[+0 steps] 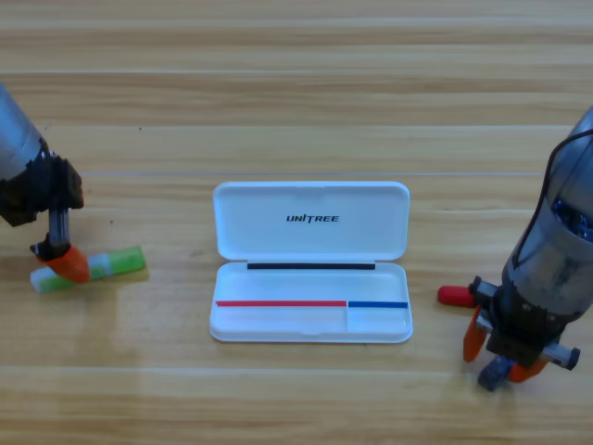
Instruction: Clean up eraser and pencils
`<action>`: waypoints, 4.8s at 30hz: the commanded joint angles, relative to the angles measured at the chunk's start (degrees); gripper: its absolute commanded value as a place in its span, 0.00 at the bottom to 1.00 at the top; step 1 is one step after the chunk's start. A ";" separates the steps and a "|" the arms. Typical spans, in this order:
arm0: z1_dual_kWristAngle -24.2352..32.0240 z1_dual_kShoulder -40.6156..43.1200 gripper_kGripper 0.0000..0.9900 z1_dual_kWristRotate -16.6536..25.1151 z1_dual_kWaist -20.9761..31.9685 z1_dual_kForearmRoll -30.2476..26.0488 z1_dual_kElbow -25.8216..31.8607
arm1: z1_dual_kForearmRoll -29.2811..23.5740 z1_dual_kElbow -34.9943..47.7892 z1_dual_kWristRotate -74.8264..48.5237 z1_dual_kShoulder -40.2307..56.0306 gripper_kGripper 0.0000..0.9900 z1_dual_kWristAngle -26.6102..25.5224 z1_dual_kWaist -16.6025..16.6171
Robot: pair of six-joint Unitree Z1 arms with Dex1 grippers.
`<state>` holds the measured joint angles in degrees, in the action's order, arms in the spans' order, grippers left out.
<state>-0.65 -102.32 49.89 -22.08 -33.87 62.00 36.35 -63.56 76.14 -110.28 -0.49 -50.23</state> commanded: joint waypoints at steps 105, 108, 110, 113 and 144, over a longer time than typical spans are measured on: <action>-3.66 9.07 0.00 5.83 0.81 -1.11 -5.58 | 27.37 -40.33 -115.34 -22.35 0.18 3.40 -2.59; -3.49 10.30 0.00 5.92 0.81 -2.16 -5.22 | 27.37 -40.24 -115.34 -22.35 0.69 3.31 -2.51; -3.49 10.83 0.00 5.83 0.81 -3.13 -4.78 | 27.37 -40.33 -115.34 -22.17 0.80 3.31 -2.51; -3.40 11.88 0.00 5.74 0.46 -4.27 -4.17 | 27.37 -40.15 -115.34 -21.20 0.84 3.13 -2.51; -5.07 -5.26 0.00 -7.97 -27.76 -9.46 11.21 | 14.63 -14.31 -130.54 -7.05 0.87 0.14 12.17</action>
<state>-4.38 -102.61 43.41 -45.34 -43.17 71.63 52.49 -79.75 -52.88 -112.93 2.04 -39.91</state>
